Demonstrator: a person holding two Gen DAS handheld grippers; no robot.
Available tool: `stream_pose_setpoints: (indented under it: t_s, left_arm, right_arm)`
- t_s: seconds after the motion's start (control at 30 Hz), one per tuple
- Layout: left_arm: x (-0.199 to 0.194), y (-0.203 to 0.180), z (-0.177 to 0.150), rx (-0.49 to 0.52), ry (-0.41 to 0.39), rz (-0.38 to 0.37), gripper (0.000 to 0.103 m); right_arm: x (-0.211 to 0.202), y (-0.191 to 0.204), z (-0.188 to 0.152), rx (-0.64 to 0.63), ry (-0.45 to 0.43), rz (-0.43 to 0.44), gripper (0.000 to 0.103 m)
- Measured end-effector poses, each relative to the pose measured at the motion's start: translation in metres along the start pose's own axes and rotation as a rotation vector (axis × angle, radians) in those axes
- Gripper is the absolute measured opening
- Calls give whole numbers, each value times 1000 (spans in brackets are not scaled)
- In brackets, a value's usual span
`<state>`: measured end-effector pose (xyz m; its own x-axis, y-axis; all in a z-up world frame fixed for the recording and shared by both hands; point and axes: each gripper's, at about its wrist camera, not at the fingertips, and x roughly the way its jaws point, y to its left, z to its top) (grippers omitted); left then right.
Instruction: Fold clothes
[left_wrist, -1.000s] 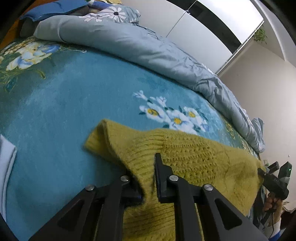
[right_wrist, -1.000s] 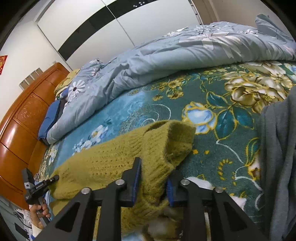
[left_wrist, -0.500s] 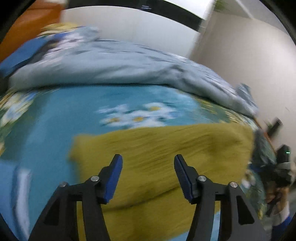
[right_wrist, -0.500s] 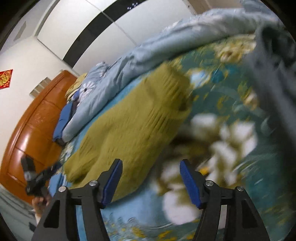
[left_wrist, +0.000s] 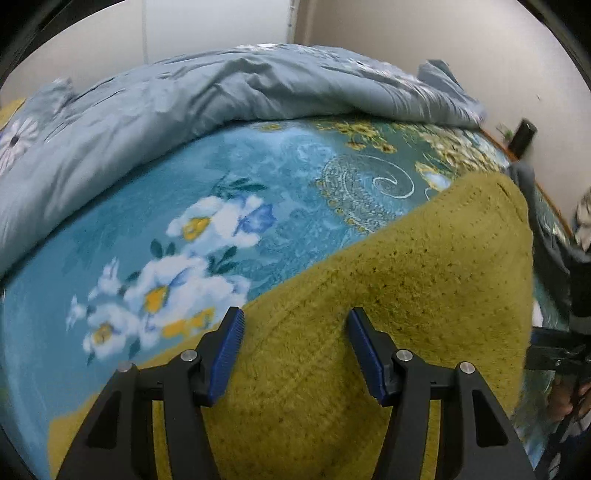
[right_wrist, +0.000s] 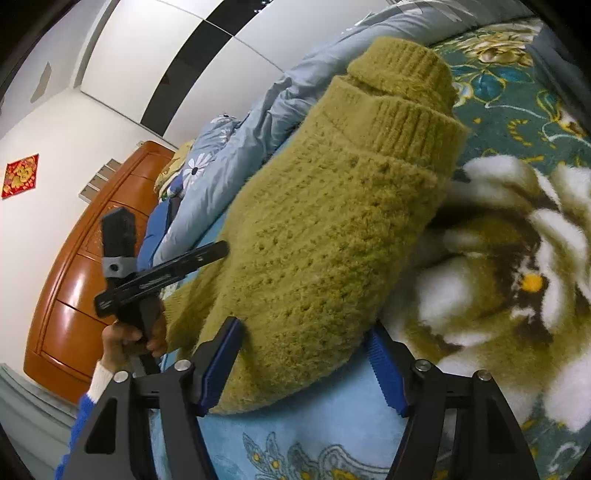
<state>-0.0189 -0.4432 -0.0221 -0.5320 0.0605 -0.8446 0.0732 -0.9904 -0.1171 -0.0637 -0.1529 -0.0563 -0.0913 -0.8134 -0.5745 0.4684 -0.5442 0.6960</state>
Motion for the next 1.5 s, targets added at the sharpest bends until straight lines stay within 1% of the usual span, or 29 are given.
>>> stream_pose_setpoints:
  t_s: [0.07,0.13,0.2,0.27,0.37,0.4,0.53,0.6,0.63,0.67,0.7,0.73,0.77,0.87,0.97,1.03,1.1,1.2,1.27,1.33,1.43,1.5]
  left_arm:
    - [1,1,7,10,-1,-27,60]
    - [9,1,10,16,31,-60,65]
    - [18,-2,12,30,70,-77,65]
    - [23,-2,13,45,81,-87,66]
    - [28,2,13,27,107,-116,69]
    - [29,3,13,26,112,-120,70]
    - [26,7,12,13,90,-99,70]
    - [23,11,10,-2,77,-93,70]
    - [22,14,8,-15,71,-100,70]
    - [21,16,5,-23,70,-104,70]
    - [21,18,3,-27,73,-105,70]
    - [21,19,1,-30,76,-105,70]
    - [21,20,-2,-33,74,-104,70]
    - [16,21,-7,-56,52,-118,70]
    - [10,18,-15,-62,40,-157,69]
    - [3,14,-21,-64,31,-196,69]
    - [-9,8,-27,-61,10,-250,69]
    - [-28,0,-31,-55,-35,-305,69]
    - [-37,-3,-27,-66,-62,-325,70]
    - [-38,-5,-20,-75,-78,-312,70]
    - [-27,-7,-8,-69,-72,-238,70]
    - [-14,-6,-1,-70,-57,-210,70]
  right_arm:
    - [0,0,-2,1,-3,9,71]
    - [-1,0,-4,-3,-5,10,71]
    - [-1,2,-5,-11,1,8,71]
    - [-2,3,-5,-12,10,20,71]
    - [-2,3,-5,0,10,34,71]
    - [-1,4,-5,4,9,33,71]
    - [1,5,-4,25,-11,33,71]
    - [1,7,-3,39,-26,40,69]
    - [2,7,-2,48,-34,44,61]
    - [3,7,-1,55,-39,44,49]
    - [2,8,0,58,-42,40,42]
    - [2,8,2,60,-44,38,25]
    - [5,10,5,65,-43,41,19]
    - [4,14,16,84,-52,83,16]
    - [-17,22,43,40,-97,108,15]
    - [-39,28,68,-11,-134,74,14]
    - [-61,32,91,-72,-173,15,14]
    - [-86,26,121,-126,-198,-101,14]
    - [-96,16,135,-126,-202,-175,14]
    - [-101,1,141,-91,-198,-206,14]
    - [-107,-18,139,-47,-199,-226,14]
    - [-112,-29,132,-36,-189,-226,14]
